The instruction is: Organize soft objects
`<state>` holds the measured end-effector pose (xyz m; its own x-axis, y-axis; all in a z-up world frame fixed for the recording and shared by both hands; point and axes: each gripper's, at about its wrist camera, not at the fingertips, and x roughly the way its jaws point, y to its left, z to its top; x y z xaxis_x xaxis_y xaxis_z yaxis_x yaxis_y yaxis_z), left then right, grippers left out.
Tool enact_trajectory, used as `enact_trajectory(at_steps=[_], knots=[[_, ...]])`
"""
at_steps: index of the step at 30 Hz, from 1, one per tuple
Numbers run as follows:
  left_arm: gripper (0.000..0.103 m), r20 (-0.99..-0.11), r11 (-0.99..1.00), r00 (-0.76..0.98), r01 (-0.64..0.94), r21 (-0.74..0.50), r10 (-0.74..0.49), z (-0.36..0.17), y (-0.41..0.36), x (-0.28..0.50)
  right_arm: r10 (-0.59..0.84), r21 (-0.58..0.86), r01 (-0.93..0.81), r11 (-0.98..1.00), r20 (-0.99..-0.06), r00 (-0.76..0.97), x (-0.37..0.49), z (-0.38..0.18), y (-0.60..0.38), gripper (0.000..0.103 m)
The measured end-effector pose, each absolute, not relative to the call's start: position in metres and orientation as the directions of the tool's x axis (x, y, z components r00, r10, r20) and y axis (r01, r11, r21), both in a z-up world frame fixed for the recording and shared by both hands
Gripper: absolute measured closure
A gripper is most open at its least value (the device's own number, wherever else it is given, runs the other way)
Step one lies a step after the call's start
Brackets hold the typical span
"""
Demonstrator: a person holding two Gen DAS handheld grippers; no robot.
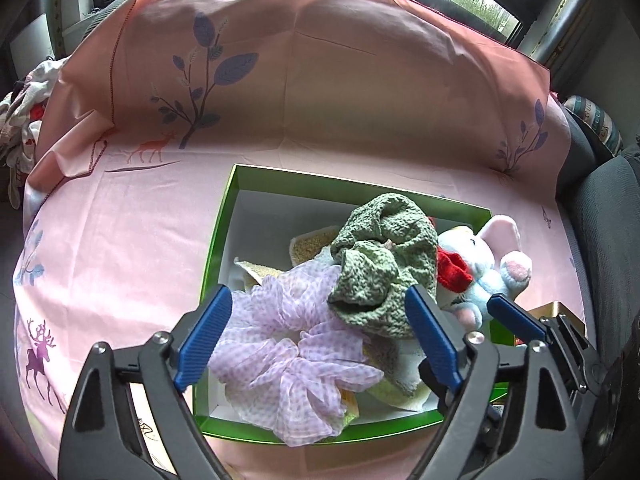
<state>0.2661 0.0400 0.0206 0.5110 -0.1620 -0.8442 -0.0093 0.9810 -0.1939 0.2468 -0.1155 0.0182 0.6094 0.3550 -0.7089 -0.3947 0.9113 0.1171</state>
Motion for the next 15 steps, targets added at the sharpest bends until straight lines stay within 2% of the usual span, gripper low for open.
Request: enact_trajectory(at_steps=[1, 3, 5, 15], knots=[[0.013, -0.845, 0.983, 0.513, -0.01, -0.184, -0.153, 0.022, 0.04, 0.264, 0.35, 0.116, -0.388, 0.914, -0.71, 0.612, 0.246, 0.02, -0.117, 0.028], [0.0, -0.843, 0.987, 0.522, -0.012, -0.162, -0.132, 0.026, 0.04, 0.26, 0.338, 0.111, -0.376, 0.92, -0.711, 0.617, 0.243, 0.023, -0.12, 0.02], [0.001, -0.835, 0.989, 0.537, -0.006, -0.146, -0.12, 0.03, 0.04, 0.253, 0.323, 0.104, -0.36, 0.927, -0.708, 0.628, 0.239, 0.026, -0.121, 0.017], [0.001, -0.811, 0.999, 0.584, -0.022, -0.048, -0.026, 0.05, 0.048, 0.223, 0.266, 0.095, -0.286, 0.953, -0.714, 0.648, 0.229, 0.04, -0.133, 0.016]])
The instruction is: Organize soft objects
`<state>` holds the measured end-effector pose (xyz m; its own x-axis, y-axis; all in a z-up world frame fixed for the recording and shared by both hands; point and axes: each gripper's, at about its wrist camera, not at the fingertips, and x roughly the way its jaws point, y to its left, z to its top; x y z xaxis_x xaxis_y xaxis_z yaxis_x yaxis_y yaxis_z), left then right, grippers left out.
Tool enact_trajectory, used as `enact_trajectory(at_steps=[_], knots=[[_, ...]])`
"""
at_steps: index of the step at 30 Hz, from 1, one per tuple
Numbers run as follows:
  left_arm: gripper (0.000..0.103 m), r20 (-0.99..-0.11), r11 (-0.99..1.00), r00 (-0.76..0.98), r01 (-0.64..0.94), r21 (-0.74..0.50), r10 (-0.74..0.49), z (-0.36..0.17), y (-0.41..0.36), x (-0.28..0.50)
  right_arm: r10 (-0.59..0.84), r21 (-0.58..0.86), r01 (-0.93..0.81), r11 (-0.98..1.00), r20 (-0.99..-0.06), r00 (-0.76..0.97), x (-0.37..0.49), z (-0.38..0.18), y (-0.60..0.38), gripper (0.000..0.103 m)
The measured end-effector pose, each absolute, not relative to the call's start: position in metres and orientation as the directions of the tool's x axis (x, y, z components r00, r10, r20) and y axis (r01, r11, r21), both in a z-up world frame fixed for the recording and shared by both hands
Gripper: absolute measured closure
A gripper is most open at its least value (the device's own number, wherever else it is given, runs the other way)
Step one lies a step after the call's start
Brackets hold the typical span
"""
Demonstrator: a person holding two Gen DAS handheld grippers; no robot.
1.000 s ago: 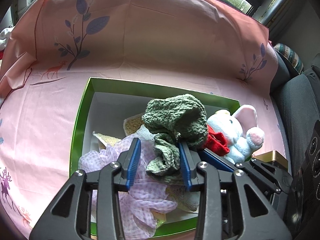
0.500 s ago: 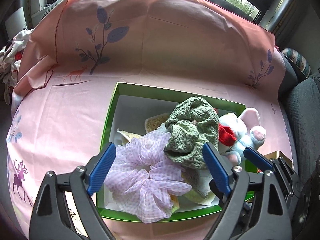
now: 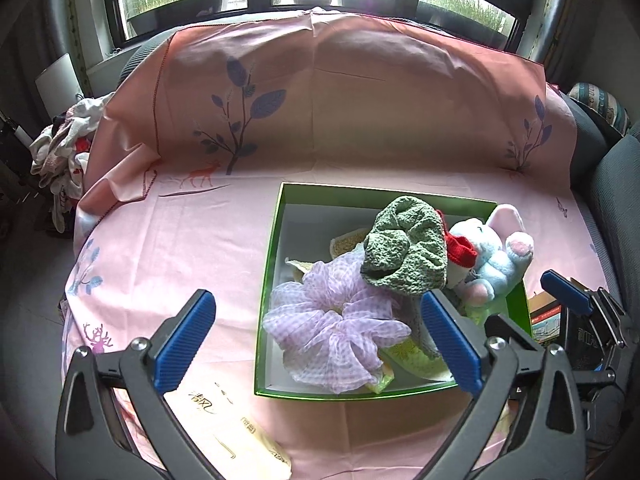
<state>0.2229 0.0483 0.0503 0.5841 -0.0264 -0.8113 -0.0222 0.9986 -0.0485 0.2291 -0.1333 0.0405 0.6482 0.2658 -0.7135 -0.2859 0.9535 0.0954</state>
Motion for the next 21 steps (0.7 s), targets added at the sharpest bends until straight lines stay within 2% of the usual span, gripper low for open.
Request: enact_trajectory(at_steps=[7, 12, 21], knots=[[0.001, -0.825, 0.999, 0.565, -0.041, -0.007, 0.017, 0.053, 0.05, 0.203, 0.237, 0.09, -0.254, 0.963, -0.732, 0.639, 0.222, 0.046, -0.134, 0.016], [0.001, -0.848, 0.999, 0.531, -0.039, -0.031, -0.005, 0.05, 0.05, 0.192, 0.244, 0.12, -0.236, 0.964, -0.75, 0.615, 0.217, 0.045, -0.137, 0.016], [0.001, -0.866, 0.999, 0.499, -0.048, 0.0, 0.024, 0.053, 0.045, 0.182, 0.21, 0.107, -0.202, 0.974, -0.771, 0.601, 0.209, 0.05, -0.143, 0.016]])
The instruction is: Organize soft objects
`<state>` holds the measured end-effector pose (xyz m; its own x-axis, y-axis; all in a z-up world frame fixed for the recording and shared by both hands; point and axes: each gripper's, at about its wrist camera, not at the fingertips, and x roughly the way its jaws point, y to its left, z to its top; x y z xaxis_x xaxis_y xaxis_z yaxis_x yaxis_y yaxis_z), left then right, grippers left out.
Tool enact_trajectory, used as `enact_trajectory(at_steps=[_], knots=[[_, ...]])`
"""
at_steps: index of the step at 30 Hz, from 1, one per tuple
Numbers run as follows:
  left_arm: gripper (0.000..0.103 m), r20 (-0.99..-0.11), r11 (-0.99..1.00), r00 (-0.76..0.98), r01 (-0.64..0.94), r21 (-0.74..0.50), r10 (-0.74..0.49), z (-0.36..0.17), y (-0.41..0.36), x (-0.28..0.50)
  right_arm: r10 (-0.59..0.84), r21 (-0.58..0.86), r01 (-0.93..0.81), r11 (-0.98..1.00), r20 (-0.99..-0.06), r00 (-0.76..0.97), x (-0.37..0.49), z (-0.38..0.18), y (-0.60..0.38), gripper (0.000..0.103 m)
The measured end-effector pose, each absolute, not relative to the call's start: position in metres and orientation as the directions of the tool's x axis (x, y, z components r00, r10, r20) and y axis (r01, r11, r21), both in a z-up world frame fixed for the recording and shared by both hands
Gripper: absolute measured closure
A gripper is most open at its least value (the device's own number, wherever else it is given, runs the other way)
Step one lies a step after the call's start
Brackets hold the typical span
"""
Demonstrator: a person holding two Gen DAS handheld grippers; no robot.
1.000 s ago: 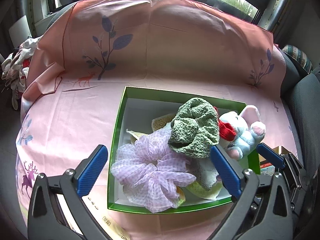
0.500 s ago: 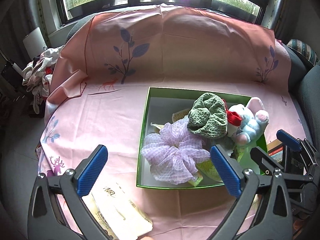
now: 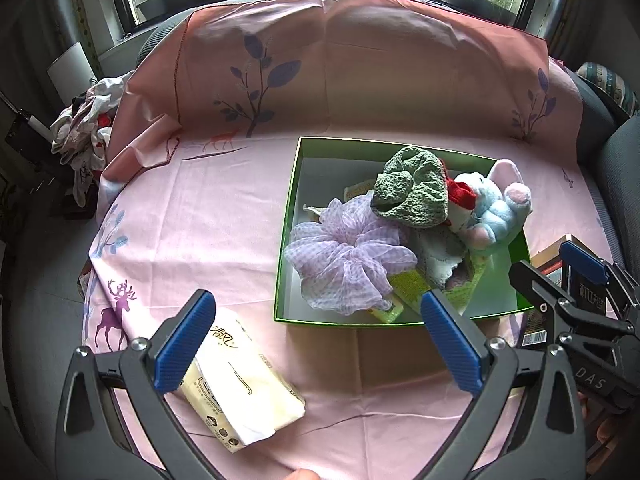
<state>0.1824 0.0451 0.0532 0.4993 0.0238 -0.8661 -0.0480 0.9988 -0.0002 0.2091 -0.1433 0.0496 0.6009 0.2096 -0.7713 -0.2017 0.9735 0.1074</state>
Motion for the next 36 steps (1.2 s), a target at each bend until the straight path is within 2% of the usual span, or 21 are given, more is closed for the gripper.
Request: enact_trajectory(at_steps=[22, 36], knots=[[0.001, -0.889, 0.992, 0.44, -0.081, 0.099, 0.124, 0.044, 0.037, 0.181, 0.169, 0.068, -0.197, 0.978, -0.815, 0.555, 0.203, 0.049, -0.139, 0.016], [0.001, -0.893, 0.991, 0.43, -0.077, 0.114, 0.136, 0.039, 0.037, 0.184, 0.166, 0.065, -0.199, 0.978, -0.819, 0.549, 0.208, 0.046, -0.135, 0.016]])
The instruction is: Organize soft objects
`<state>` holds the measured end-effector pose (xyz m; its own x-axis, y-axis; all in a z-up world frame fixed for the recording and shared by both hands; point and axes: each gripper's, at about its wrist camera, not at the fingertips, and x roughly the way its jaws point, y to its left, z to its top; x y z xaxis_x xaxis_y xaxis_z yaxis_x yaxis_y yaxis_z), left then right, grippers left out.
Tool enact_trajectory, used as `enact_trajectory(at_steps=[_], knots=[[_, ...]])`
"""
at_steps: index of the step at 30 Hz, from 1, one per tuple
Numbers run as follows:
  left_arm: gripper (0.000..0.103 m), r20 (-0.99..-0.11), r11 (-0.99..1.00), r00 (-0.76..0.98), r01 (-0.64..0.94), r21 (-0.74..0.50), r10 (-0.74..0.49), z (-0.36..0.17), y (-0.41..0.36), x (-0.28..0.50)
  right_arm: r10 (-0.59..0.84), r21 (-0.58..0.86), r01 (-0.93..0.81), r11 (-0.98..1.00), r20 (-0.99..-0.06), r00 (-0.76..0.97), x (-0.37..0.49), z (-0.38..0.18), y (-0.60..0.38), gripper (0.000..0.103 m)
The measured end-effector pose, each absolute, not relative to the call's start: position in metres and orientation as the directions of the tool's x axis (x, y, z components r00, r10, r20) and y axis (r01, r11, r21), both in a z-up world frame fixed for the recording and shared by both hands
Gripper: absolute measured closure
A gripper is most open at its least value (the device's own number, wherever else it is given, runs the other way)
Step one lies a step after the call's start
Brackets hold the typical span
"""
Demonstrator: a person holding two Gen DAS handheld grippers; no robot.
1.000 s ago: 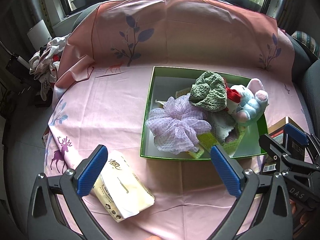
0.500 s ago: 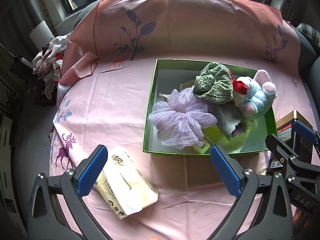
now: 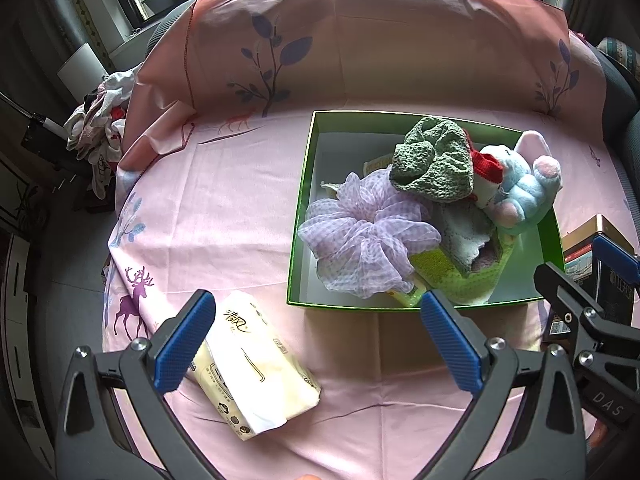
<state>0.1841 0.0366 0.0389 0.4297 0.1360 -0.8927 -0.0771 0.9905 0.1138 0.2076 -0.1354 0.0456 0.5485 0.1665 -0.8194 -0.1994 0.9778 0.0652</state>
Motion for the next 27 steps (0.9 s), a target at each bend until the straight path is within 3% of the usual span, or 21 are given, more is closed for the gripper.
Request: enact_trajectory(at_steps=[27], knots=[[0.001, -0.9, 0.989, 0.41, -0.073, 0.13, 0.149, 0.0314, 0.0341, 0.1875, 0.163, 0.055, -0.207, 0.977, -0.818, 0.551, 0.2097, 0.0448, -0.1307, 0.016]])
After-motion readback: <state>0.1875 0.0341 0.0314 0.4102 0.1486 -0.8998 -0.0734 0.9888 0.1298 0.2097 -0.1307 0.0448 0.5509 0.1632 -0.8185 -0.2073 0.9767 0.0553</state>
